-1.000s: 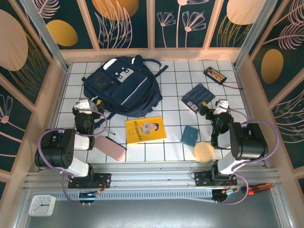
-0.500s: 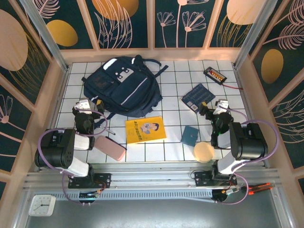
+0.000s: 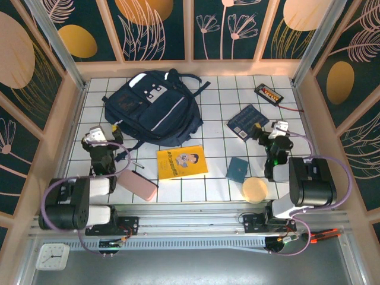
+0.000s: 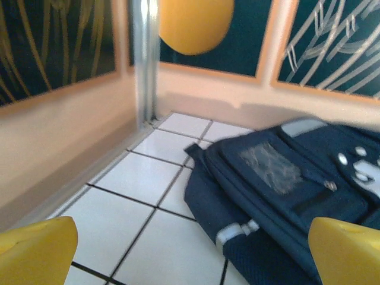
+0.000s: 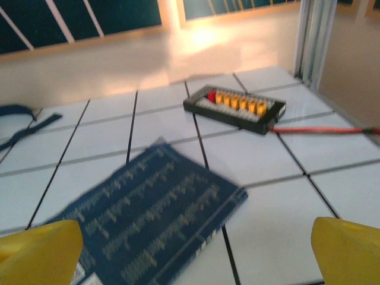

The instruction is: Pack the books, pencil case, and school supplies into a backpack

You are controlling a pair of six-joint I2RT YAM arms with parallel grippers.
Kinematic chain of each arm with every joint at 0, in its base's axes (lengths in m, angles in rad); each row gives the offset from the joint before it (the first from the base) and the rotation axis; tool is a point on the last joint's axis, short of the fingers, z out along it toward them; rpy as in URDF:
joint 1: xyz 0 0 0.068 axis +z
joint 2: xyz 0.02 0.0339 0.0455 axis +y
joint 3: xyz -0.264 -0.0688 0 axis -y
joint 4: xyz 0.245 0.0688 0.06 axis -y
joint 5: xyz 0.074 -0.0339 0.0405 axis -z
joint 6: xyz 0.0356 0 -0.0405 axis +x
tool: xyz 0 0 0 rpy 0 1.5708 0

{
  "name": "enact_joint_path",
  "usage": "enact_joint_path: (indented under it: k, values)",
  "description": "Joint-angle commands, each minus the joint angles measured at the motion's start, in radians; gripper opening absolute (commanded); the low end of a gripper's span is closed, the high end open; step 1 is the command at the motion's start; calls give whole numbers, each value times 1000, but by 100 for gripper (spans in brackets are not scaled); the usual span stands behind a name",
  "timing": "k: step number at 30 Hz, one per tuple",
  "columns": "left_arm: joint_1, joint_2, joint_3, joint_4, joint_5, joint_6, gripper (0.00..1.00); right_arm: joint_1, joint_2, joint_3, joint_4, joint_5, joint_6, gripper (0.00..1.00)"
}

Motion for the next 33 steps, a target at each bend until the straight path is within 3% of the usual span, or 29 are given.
enact_joint_path:
  k: [1,6,8,13,18,22,28,33]
  values:
    - [6,-115,52,-211,-97,-61,99,4,-69,51,-126,43,18,99]
    - [6,-292,95,-452,-122,-119,99,-14,-187,88,-259,79,140,99]
    - [6,-356,130,-574,-100,-111,99,-26,-216,177,-452,91,241,99]
    - [6,-465,206,-797,-2,-103,99,-39,-134,509,-929,-38,336,99]
    - [6,-503,278,-929,132,-141,99,-36,-48,696,-1084,-193,423,99]
    - [6,-428,398,-1072,205,-248,99,-17,-18,764,-1104,-288,498,99]
    - [-19,-162,644,-1285,434,-303,99,55,72,925,-1245,-375,490,97]
    - [-165,109,892,-1535,378,-234,99,156,123,1010,-1340,-390,446,96]
